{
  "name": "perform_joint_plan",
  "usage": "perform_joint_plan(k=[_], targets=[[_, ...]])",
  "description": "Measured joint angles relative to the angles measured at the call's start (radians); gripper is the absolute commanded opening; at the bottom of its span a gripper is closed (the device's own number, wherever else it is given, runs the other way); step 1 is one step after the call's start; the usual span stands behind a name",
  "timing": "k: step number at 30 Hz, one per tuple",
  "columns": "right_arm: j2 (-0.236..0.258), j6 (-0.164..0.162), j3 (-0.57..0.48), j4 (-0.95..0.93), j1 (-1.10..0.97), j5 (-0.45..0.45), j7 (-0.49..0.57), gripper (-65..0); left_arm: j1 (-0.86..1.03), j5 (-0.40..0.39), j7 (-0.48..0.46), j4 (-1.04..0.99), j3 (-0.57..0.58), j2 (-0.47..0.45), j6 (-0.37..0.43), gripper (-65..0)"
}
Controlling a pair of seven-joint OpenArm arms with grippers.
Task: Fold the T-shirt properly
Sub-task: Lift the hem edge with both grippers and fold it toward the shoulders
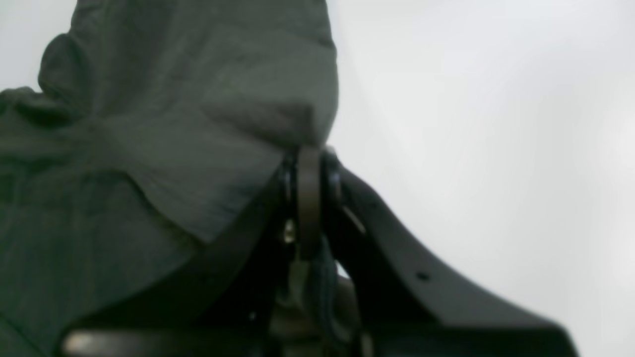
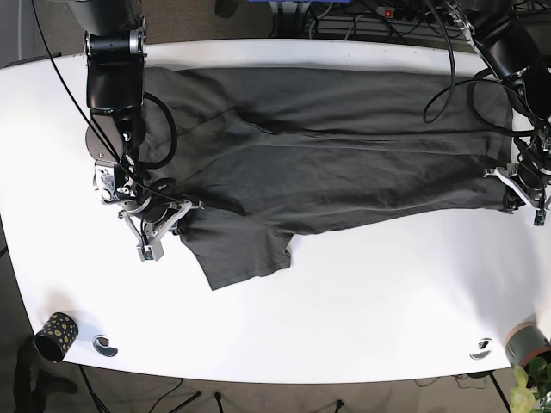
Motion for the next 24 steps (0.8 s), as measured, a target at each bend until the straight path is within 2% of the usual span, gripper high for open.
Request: perform_joint_plan(k=[14,20,24], targets=[[0.003,0.0,0.002,0.166,-0.043,0.001,-0.009,-65.0,-0.013,-0.002,0.002,0.004,-0.002,0.0,0.0,-65.0],[0.018,0.0,0.005,0.288,-0.083,0.003,-0.038,-65.0,-0.039,-0.102,-0.001,0.009,-0.005,-0.006,0.0,-65.0],[0.036,-0.003,0.007,0.362,-0.126,0.002,-0.06,-65.0,-0.022,-0.113,0.008,0.037,-0.005,-0.012,0.0,-65.0]])
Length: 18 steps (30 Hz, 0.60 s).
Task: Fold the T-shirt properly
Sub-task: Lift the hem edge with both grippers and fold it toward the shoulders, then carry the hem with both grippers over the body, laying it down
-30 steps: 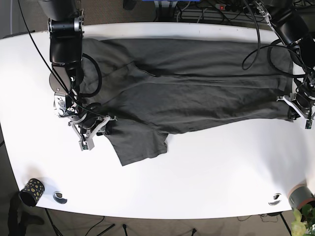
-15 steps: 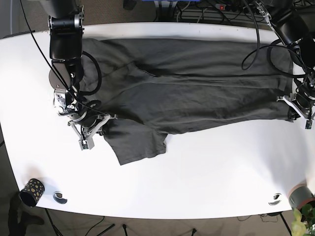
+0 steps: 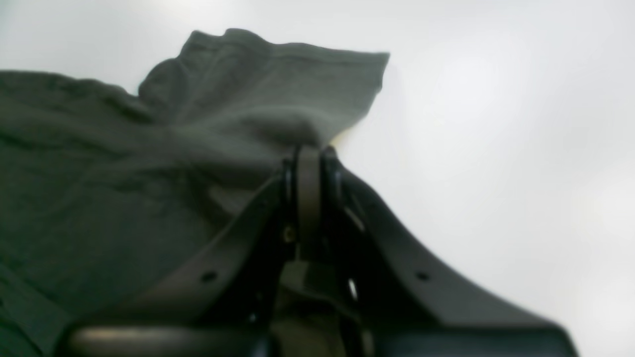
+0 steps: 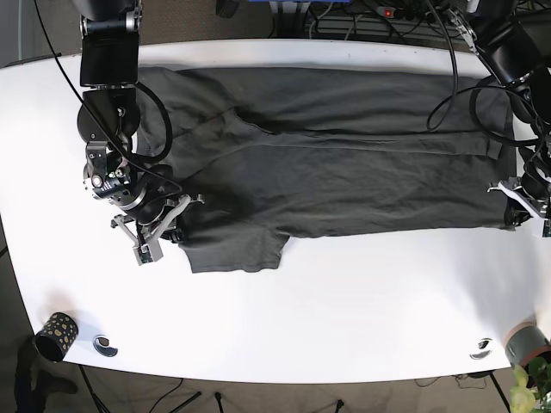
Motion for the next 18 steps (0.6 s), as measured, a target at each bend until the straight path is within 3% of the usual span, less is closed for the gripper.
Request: perform_joint_plan(k=[10,18], targets=[[0.0,0.004,0.081,0.156,-0.162,0.006,-0.006,-65.0,0.054,-0.01,-0.006,0.053,-0.028,-0.011,-0.002,-65.0],[-0.004,0.007,0.084,0.291,-0.304,0.015,-0.009,-65.0,0.109,-0.007,-0.005,0.053,-0.074,-0.018,-0.001,-65.0]])
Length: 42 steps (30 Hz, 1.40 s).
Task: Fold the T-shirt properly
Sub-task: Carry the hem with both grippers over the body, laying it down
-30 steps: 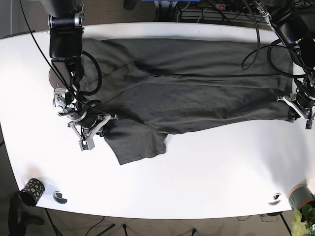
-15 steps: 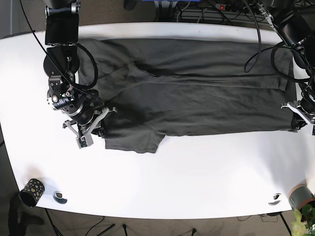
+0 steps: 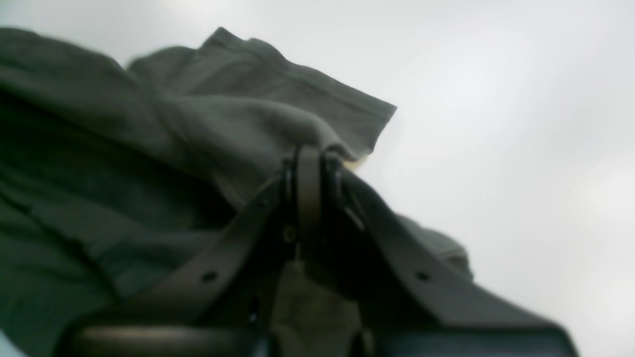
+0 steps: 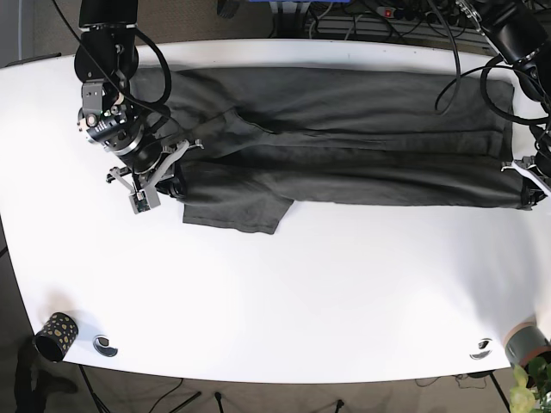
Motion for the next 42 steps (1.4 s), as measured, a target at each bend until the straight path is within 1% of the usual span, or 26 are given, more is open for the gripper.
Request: perform_joint_plan(k=[4,7,13,16,28,31,33,34,35,36,37,39,40,41,42], targets=[[0.001,-0.005,0.005,0.061,-0.071,-0.009,-0.003,-65.0,0.036,-0.006,-0.002,0.0,-0.006,0.005,-0.002,-65.0],[-0.008,0.0,0.035,0.084,-0.105,0.0,-0.002,-65.0,0.059,-0.006,0.001,0.0,-0.031,0.007,-0.002,-65.0],[-0.005,-0.005,0.082,0.119,-0.166,-0.006,-0.004,-65.0,0.101,-0.005,0.0,0.0,-0.047,0.005,-0.002,-65.0],[-0.005,0.001,0.099,0.129,-0.189,0.0,0.0,-65.0,0.115,-0.007,0.0,0.0,-0.064,0.008,-0.002,-65.0],[-0.008,0.0,0.102,0.131,-0.284,-0.001,0.0,-65.0,0.231,-0.008,-0.003,0.002,-0.07,0.0,-0.002,-65.0],[-0.027,0.0,0.106,0.131,-0.292,-0.002,0.001,-65.0,0.257,-0.011,-0.005,0.002,-0.07,-0.012,-0.002,-65.0],[-0.049,-0.004,0.106,0.127,-0.295,-0.013,0.001,-58.8,0.275,-0.006,-0.006,0.002,-0.066,-0.017,-0.002,-65.0],[-0.053,-0.003,0.105,0.125,-0.296,-0.013,0.001,-54.2,0.281,-0.005,-0.005,0.002,-0.066,-0.017,-0.002,-63.9],[-0.058,-0.002,0.105,0.121,-0.297,-0.013,0.0,-47.7,0.286,-0.003,-0.004,0.002,-0.065,-0.017,-0.002,-59.4],[-0.061,-0.001,0.105,0.115,-0.298,-0.013,0.003,-40.1,0.291,-0.002,-0.003,0.002,-0.062,-0.017,-0.002,-51.7],[-0.063,-0.004,0.108,0.111,-0.301,-0.013,0.007,-35.2,0.293,0.001,-0.003,0.002,-0.056,-0.018,-0.002,-45.4],[-0.066,0.0,0.133,0.11,-0.306,-0.01,0.007,-24.1,0.293,0.004,-0.003,0.002,-0.034,-0.023,-0.001,-27.5],[-0.071,-0.001,0.151,0.111,-0.309,-0.004,0.008,-20.0,0.292,0.005,-0.003,0.002,-0.021,-0.026,-0.001,-19.4],[-0.08,-0.006,0.165,0.114,-0.31,-0.011,0.008,-17.1,0.29,-0.001,-0.003,0.002,-0.011,-0.029,-0.001,-13.1],[-0.093,-0.009,0.179,0.117,-0.309,-0.018,0.008,-15.2,0.29,-0.008,-0.004,0.002,-0.002,-0.034,-0.002,-8.7]])
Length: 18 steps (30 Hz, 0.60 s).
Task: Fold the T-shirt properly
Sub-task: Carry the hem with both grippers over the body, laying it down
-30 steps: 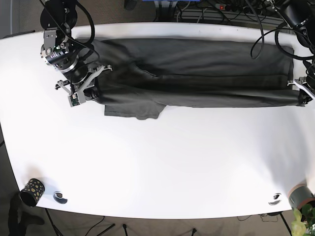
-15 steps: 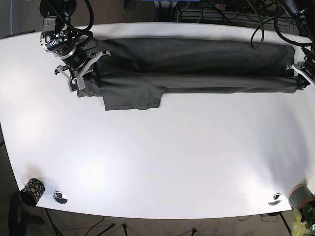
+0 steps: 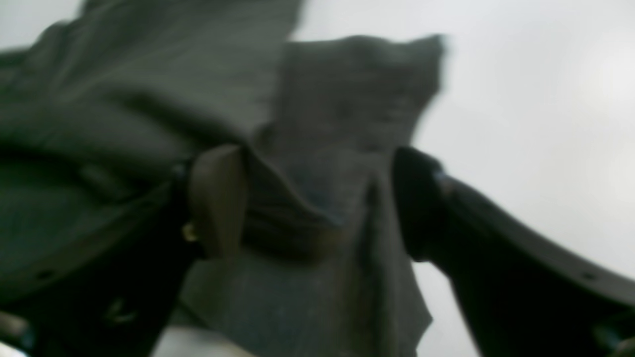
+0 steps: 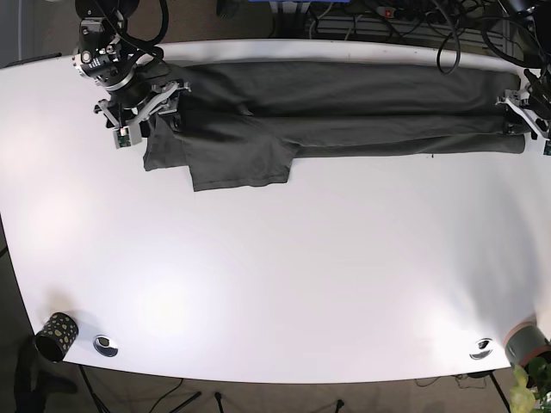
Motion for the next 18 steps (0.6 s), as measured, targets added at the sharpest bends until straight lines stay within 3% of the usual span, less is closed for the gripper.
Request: perform_joint_plan(k=[2,8,14,18], targets=[[-0.026,0.002,0.011,0.017,0.003,0.002,0.0,-14.6,-0.005,-0.003,-0.003,0.001,0.003,-0.005,0.0,-8.3],[-0.035,0.015,0.002,0.027,0.101,0.016,-0.027,-14.3,-0.019,0.009,0.017,0.081,0.008,-0.003,0.0,-12.4],[-0.032,0.007,0.006,-0.077,0.289,0.006,-0.185,-14.6,-0.059,-0.003,-0.003,0.095,0.085,0.007,0.0,-12.4],[-0.034,0.011,0.003,-0.164,0.37,0.015,-0.223,-14.6,-0.04,0.001,-0.001,0.092,0.089,0.012,0.0,-12.4]])
